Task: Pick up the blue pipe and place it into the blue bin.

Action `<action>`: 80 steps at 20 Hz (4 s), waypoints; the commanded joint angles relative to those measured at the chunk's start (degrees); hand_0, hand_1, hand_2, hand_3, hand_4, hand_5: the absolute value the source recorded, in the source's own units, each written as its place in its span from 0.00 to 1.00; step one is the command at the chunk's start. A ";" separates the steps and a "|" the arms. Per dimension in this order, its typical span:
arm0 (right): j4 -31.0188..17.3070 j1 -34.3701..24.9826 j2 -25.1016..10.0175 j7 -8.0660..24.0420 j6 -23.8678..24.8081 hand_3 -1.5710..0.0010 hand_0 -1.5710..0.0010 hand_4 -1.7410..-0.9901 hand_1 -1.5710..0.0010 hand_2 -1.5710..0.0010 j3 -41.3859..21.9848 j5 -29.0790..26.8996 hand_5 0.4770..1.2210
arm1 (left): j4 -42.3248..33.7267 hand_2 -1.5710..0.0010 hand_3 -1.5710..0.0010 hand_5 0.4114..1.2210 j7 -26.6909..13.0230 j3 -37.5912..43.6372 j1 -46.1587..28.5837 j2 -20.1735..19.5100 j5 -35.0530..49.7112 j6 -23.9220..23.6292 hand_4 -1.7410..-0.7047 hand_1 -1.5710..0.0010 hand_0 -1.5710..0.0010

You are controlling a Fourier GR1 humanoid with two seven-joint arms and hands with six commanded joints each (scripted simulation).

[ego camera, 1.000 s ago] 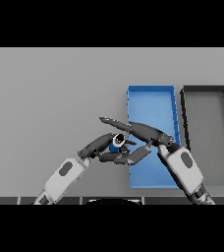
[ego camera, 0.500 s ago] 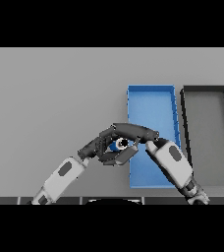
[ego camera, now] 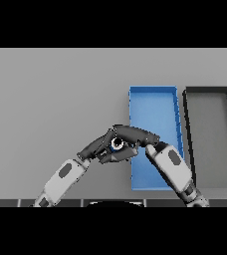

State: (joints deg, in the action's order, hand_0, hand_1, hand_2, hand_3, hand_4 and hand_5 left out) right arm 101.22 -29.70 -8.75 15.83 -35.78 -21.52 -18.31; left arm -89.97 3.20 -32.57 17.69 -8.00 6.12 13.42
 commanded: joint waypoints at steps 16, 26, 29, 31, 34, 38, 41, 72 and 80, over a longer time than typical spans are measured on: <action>2.92 3.63 6.11 4.46 -3.40 0.00 0.00 0.34 0.00 0.00 3.57 -0.07 1.00 | 2.06 0.94 0.98 0.42 -0.98 0.15 1.18 -1.24 -7.19 3.20 0.87 0.95 0.93; 1.93 0.91 9.83 13.26 -0.91 0.00 0.00 0.33 0.00 0.00 7.84 -11.06 1.00 | 0.53 0.99 1.00 0.20 -7.31 0.74 -1.38 -1.98 -4.60 1.80 0.83 0.99 0.99; 2.76 -2.22 8.91 18.63 4.16 0.00 0.00 0.33 0.00 0.00 9.79 -21.75 1.00 | 0.77 1.00 1.00 0.15 -6.91 0.70 -1.41 -2.39 -4.73 2.20 0.84 1.00 1.00; 2.43 -5.65 6.50 18.88 7.79 0.00 0.00 0.33 0.00 0.00 10.51 -25.55 1.00 | 0.02 1.00 1.00 0.14 -7.52 0.62 -1.71 -2.37 -4.39 2.21 0.84 1.00 1.00; 3.16 -11.59 2.19 18.80 13.47 0.00 0.00 0.33 0.00 0.00 11.28 -29.24 1.00 | 0.21 1.00 1.00 0.11 -8.07 -0.16 -2.45 -1.98 -5.03 1.98 0.85 1.00 1.00; -2.73 -22.24 -2.18 14.57 13.31 0.00 0.00 0.33 0.00 0.00 17.35 -29.93 1.00 | -1.53 1.00 1.00 0.09 -7.06 0.00 -2.73 -3.06 -4.48 2.56 0.84 1.00 1.00; -8.39 -26.85 -4.28 12.06 16.87 0.00 0.00 0.32 0.00 0.00 21.50 -27.09 1.00 | -0.66 1.00 1.00 0.09 -8.32 -0.01 -2.23 -2.44 -4.89 2.11 0.85 1.00 1.00; -37.56 -2.31 -24.89 19.10 39.02 0.74 0.52 0.53 0.55 0.57 -3.67 -29.74 0.93 | -2.66 1.00 1.00 0.08 -10.28 -0.52 -3.16 -3.35 -6.37 1.14 0.88 1.00 1.00; -31.11 -4.15 -32.04 18.59 33.64 0.96 0.90 0.73 0.92 0.93 -14.09 -26.25 0.58 | -3.57 1.00 1.00 0.08 -10.15 0.07 -3.37 -4.13 -5.92 0.92 0.88 1.00 1.00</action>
State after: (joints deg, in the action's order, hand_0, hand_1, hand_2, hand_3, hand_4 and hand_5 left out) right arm 70.10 -33.84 -40.80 34.55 -2.13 -35.61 -44.54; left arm -93.54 -7.06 -32.51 14.35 -12.10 0.19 14.32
